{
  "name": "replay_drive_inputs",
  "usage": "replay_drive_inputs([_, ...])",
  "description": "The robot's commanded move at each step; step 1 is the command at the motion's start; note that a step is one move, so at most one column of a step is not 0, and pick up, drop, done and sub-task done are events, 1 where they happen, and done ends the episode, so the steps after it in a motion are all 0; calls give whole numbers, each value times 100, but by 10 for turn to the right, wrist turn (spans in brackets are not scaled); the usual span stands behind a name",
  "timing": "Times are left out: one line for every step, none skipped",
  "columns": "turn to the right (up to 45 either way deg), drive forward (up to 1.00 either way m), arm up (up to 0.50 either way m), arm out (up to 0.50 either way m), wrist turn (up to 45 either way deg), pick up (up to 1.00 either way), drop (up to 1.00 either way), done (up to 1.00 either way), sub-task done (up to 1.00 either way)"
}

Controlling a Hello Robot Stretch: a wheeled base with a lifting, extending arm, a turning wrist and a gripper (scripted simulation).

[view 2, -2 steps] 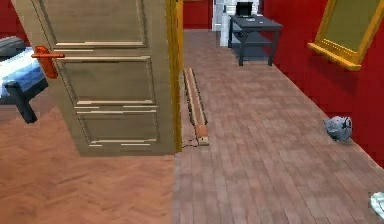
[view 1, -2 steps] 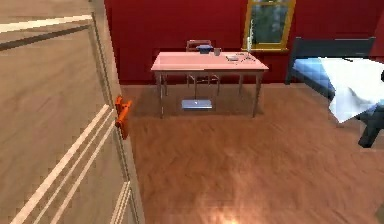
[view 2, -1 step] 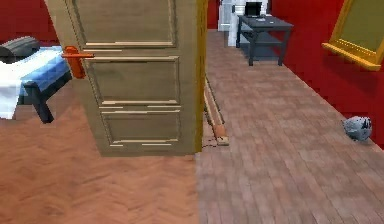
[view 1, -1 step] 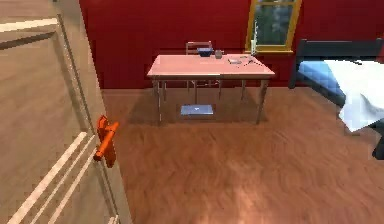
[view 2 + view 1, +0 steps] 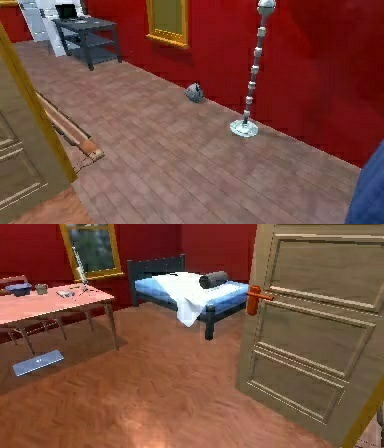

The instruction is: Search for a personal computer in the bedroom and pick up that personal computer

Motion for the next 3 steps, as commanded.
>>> replay_drive_inputs([420, 0, 0, 0, 0, 0, 0, 0, 0])
replay_drive_inputs([0, 25, 0, 0, 0, 0, 0, 0, 0])
replay_drive_inputs([-450, 0, 0, 0, 0, 0, 0, 0, 0])
